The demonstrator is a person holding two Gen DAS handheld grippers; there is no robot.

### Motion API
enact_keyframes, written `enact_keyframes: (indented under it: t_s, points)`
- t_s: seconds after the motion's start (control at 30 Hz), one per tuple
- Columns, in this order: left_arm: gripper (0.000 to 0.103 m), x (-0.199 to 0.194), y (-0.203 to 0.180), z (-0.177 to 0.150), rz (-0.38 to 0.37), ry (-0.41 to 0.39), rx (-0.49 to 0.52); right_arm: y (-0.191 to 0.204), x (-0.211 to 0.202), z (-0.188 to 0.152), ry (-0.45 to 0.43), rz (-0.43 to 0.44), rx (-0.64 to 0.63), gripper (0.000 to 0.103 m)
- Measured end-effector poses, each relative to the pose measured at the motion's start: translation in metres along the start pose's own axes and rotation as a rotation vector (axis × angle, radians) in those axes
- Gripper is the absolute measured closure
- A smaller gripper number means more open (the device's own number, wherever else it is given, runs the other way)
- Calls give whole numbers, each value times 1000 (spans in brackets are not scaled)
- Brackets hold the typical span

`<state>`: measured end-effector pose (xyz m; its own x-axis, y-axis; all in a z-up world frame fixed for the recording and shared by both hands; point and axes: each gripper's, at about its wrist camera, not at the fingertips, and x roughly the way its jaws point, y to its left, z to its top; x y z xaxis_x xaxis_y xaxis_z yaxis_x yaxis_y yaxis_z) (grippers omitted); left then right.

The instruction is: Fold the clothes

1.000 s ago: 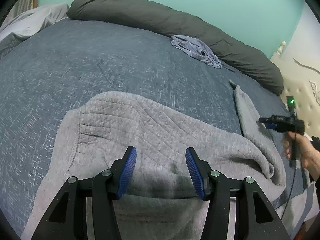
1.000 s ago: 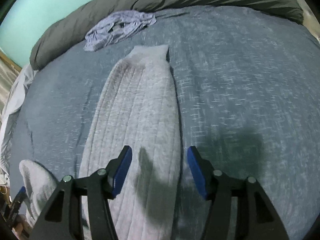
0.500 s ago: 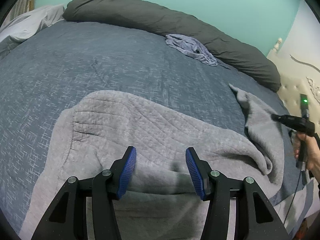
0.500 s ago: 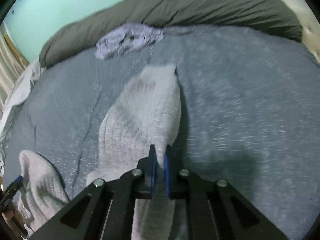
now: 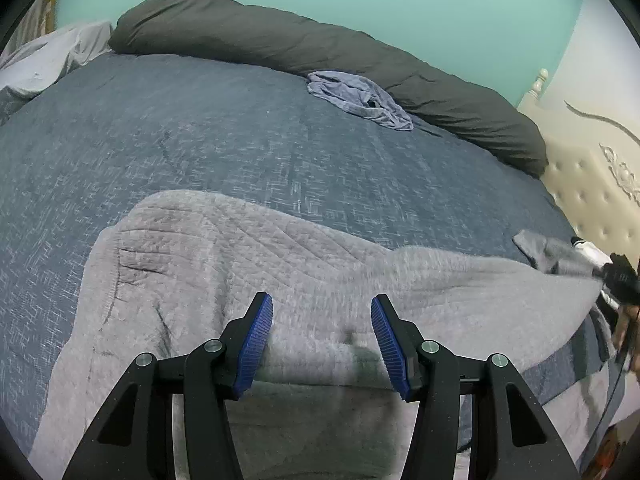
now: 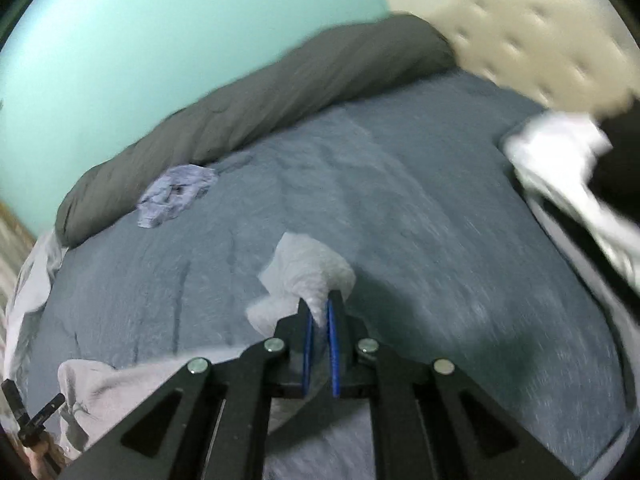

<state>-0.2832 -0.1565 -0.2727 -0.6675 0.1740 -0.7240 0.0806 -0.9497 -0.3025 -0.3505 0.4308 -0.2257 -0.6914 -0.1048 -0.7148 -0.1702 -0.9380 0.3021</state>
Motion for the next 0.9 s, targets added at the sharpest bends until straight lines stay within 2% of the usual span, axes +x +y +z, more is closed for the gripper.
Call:
enact_keyframes:
  t_s: [0.13, 0.2, 0.27, 0.3, 0.33, 0.37, 0.47, 0.53, 0.67, 0.9]
  points:
    - [47, 2, -6, -1, 2, 5, 16, -30, 13, -41, 112, -31, 32, 97]
    - [47, 3, -8, -1, 2, 7, 18, -39, 26, -62, 225, 15, 53, 95]
    - [47, 4, -10, -1, 2, 7, 18, -39, 33, -78, 288, 31, 38, 92]
    - [47, 4, -11, -1, 2, 6, 20, -38, 33, -79, 292, 41, 15, 92]
    - [47, 5, -12, -1, 2, 5, 23, -37, 30, -78, 281, 42, -13, 84]
    - [47, 5, -13, -1, 2, 5, 26, -38, 25, -73, 250, 29, -18, 68]
    - [47, 9, -16, -1, 3, 12, 32, -45, 16, -55, 165, 15, -7, 39]
    - [47, 11, -18, -1, 5, 17, 36, -48, 23, -39, 145, 43, 24, 39]
    - [47, 15, -22, -1, 9, 24, 48, -41, 50, -18, 189, 32, -19, 39]
    - [47, 21, -25, 0, 20, 34, 62, -26, 96, -1, 244, -28, -79, 39]
